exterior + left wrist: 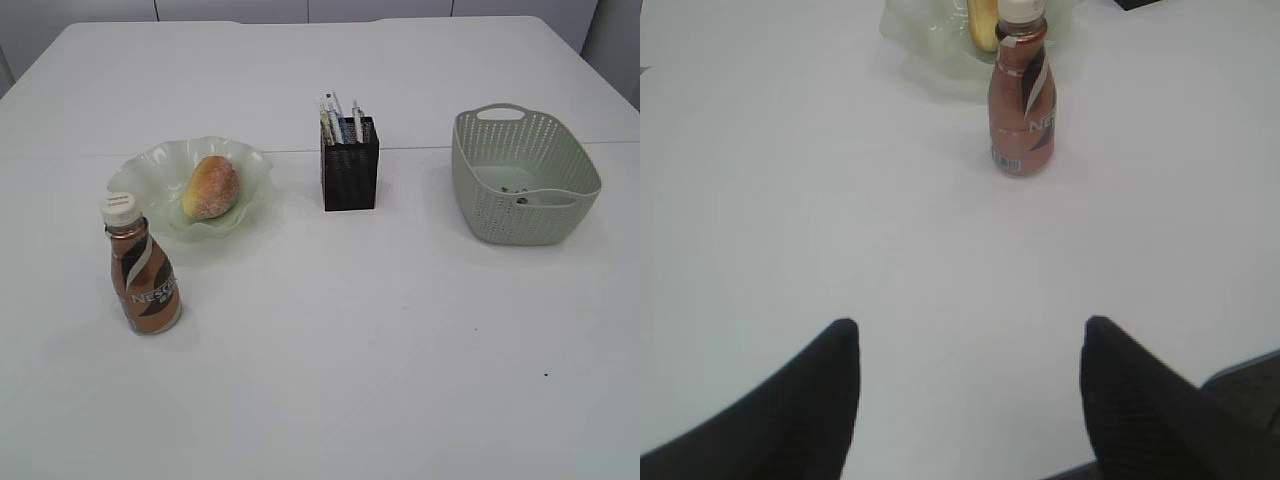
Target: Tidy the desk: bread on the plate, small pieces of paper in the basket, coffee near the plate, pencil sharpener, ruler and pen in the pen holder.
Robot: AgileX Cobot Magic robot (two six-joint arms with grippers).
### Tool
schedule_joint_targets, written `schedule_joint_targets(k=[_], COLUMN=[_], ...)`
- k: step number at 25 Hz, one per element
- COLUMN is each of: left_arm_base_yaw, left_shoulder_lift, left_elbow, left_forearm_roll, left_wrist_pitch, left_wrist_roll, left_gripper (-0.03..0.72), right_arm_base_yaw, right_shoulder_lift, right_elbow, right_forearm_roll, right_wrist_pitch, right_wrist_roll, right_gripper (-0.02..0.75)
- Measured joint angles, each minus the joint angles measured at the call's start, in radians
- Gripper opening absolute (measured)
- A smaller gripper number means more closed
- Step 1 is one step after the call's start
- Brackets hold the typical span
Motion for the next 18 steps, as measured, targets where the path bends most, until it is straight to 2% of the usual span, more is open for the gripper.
schedule_joint_targets(k=[18], left_arm_base_yaw=[0.000], left_shoulder_lift=[0.000], left_elbow=[0.000], left_forearm_roll=[0.000], left_wrist_pitch=[0.000], left_wrist_roll=[0.000], left_gripper=[0.498], right_arm_base_yaw=[0.000], right_shoulder_lift=[0.000], right_elbow=[0.000], right_forearm_roll=[0.000], right_wrist_pitch=[0.000], right_wrist_roll=[0.000], right_gripper=[0.294])
